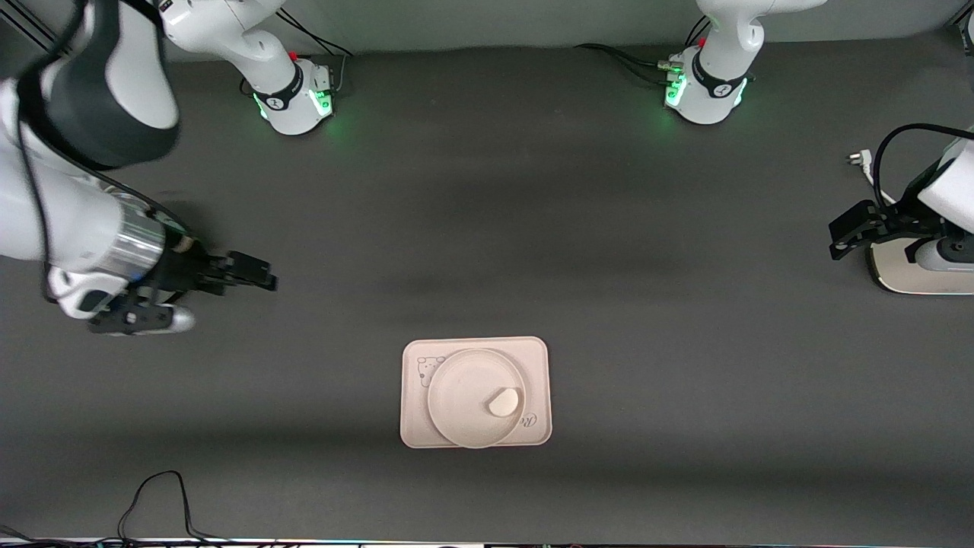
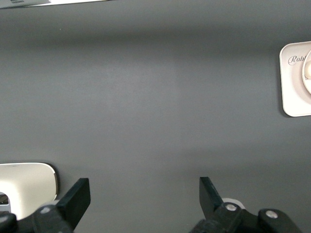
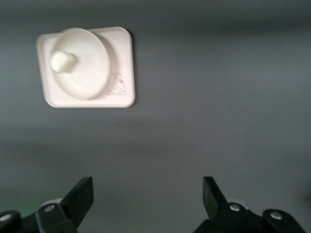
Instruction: Place bun in plate and plate on tray
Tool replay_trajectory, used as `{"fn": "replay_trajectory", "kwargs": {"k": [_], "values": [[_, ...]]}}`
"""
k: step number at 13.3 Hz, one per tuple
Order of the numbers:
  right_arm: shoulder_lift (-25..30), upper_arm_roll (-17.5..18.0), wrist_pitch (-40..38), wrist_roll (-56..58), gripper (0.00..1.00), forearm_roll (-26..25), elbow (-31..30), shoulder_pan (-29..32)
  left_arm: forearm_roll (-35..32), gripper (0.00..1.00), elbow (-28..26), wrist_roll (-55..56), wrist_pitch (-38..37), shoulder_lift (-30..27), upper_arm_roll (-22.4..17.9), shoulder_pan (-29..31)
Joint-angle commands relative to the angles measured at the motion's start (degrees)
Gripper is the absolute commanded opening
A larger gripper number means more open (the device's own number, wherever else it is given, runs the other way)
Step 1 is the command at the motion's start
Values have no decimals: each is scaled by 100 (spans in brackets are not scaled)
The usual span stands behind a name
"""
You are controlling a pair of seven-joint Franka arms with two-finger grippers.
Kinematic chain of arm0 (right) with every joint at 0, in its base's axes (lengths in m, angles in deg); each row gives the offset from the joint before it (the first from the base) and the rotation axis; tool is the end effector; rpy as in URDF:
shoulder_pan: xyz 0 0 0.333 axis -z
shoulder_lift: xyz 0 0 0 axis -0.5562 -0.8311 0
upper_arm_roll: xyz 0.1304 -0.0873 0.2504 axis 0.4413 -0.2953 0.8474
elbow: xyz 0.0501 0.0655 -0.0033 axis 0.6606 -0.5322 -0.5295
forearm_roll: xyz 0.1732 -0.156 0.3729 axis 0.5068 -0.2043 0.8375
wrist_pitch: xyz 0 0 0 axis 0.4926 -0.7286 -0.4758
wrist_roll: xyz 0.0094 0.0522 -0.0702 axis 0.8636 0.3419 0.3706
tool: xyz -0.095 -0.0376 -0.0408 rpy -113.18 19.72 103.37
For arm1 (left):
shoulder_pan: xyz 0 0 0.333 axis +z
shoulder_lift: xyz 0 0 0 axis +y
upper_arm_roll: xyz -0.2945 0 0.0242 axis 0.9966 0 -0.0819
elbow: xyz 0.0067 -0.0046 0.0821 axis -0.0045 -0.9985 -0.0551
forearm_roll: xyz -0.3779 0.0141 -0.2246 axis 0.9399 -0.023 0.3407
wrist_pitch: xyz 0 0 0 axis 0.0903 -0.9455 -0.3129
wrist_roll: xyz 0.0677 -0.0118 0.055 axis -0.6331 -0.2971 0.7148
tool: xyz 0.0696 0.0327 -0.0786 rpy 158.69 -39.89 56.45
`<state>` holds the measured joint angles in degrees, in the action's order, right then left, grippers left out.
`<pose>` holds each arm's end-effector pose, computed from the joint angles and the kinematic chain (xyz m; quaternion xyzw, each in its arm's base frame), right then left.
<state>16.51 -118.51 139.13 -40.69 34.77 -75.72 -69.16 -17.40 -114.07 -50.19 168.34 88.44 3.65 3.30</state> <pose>0.6619 0.1058 0.5273 -0.9948 0.0066 0.0347 0.0959 0.6317 -0.0349 0.5867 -0.9981 0.0325 -0.0523 0.0067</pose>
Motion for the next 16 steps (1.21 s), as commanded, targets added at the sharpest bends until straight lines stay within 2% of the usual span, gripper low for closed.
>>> {"fn": "replay_trajectory", "kwargs": {"k": [1, 3, 4, 6, 7, 9, 10, 11, 12, 16], "values": [[552, 980, -305, 194, 100, -726, -289, 956, 17, 100, 178, -42, -120, 64, -31, -40], [975, 2010, -315, 141, 100, -1238, -597, 1792, 35, 100, 178, 37, -129, 73, -31, -22], [1159, 2319, -315, 141, 100, -1266, -798, 2127, 78, 100, 178, 46, -129, 99, -31, 4], [1503, 2550, -280, 141, 100, -1344, -1185, 2393, 88, 100, 187, 352, -129, 99, -31, -22], [1626, 2777, -254, 141, 100, -1415, -1291, 2620, 70, 100, 195, 467, -129, 99, -31, -31], [1828, 3680, -193, 141, 100, -1459, -1528, 3523, 53, 100, 239, 424, -164, 99, -31, -31], [1908, 4024, -88, 141, 100, -1485, -1643, 3867, 35, 100, 240, 415, -216, 90, -31, -31], [1952, 4236, 0, 141, 100, -1529, -1722, 4131, 35, 100, 240, 407, -304, 90, -31, -40], [1987, 4273, 80, 141, 100, -1530, -1810, 4195, 35, 100, 240, 407, -313, 90, -31, -40], [2031, 4185, 229, 141, 100, -1660, -1855, 4161, 61, 100, 301, 451, -314, 90, -31, -40]]}}
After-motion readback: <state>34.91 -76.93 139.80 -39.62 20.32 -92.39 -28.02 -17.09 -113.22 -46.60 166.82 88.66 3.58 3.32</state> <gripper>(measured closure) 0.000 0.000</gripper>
